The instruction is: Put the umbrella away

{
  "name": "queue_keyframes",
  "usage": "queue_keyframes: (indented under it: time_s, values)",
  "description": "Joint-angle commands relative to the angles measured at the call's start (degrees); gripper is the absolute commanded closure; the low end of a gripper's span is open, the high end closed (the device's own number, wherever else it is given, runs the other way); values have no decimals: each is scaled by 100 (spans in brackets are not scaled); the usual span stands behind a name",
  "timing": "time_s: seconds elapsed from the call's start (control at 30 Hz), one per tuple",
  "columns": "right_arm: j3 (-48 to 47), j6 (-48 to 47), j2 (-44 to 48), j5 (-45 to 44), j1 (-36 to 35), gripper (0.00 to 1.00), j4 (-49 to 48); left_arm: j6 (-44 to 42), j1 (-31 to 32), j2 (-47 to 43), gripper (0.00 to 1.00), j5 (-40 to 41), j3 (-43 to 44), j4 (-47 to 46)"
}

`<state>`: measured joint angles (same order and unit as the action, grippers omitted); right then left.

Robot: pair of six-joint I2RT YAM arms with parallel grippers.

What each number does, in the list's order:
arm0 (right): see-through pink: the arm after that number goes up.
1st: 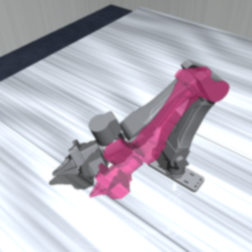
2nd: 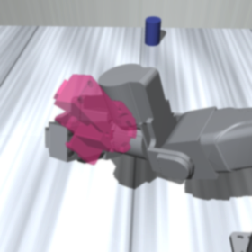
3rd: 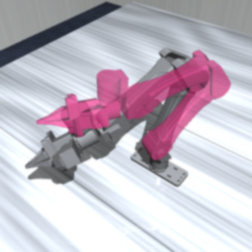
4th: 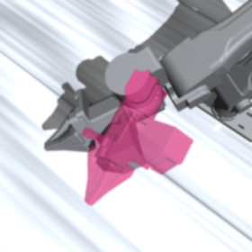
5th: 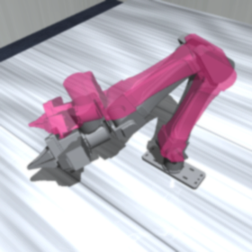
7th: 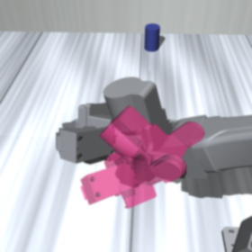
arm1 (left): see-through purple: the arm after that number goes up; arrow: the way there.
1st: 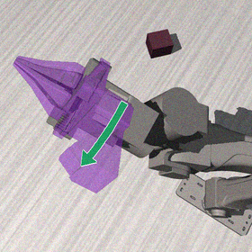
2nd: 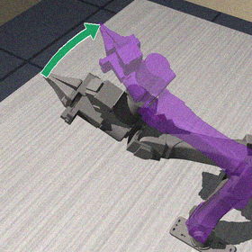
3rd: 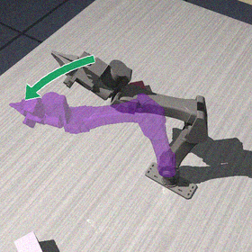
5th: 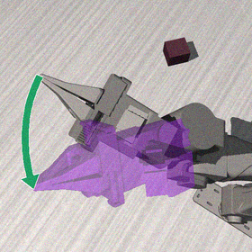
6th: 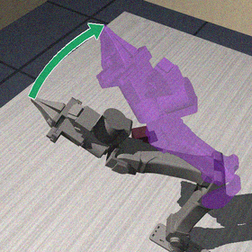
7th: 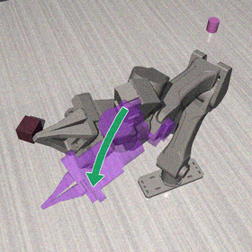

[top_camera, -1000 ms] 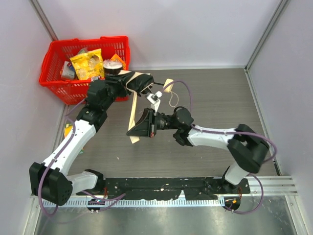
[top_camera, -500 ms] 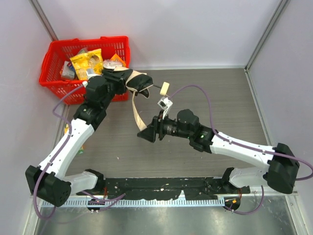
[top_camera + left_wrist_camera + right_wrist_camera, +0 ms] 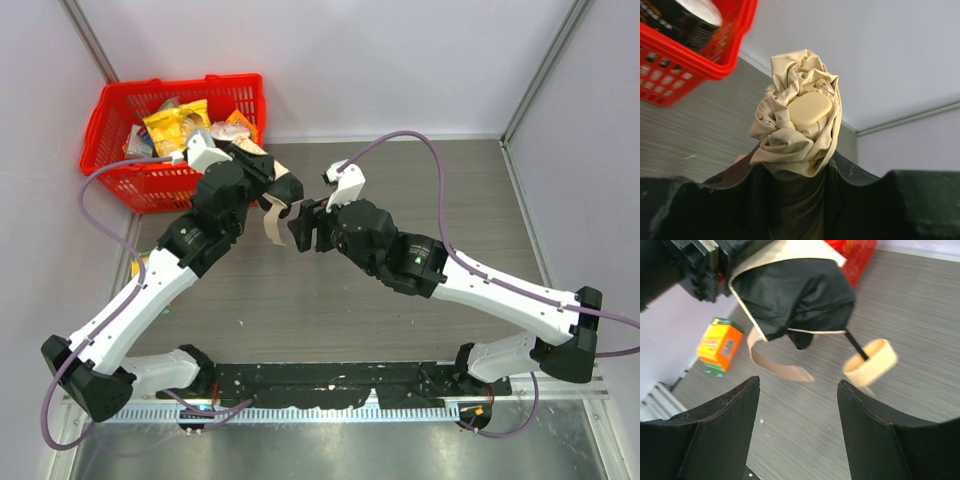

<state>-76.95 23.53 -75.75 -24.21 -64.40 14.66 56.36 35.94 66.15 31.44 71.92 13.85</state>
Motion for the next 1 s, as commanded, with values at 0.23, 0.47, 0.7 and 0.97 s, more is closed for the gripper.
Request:
queue_keyframes:
  time_s: [0.23, 0.47, 0.7, 0.97]
  values:
    - [-444, -1262, -563, -304, -37, 31, -409, -846, 264, 249, 100, 1496, 551, 425]
    - [-752, -1430, -933, -75, -37, 46, -1105, -573, 255, 293, 100, 1453, 560, 716]
    - [-716, -1509, -933, 241, -37, 41, -1246, -556, 264, 311, 100, 1479, 586, 812]
    - [-551, -1484, -609, 284, -37, 39, -1210, -512, 255, 267, 100, 1470, 551, 830]
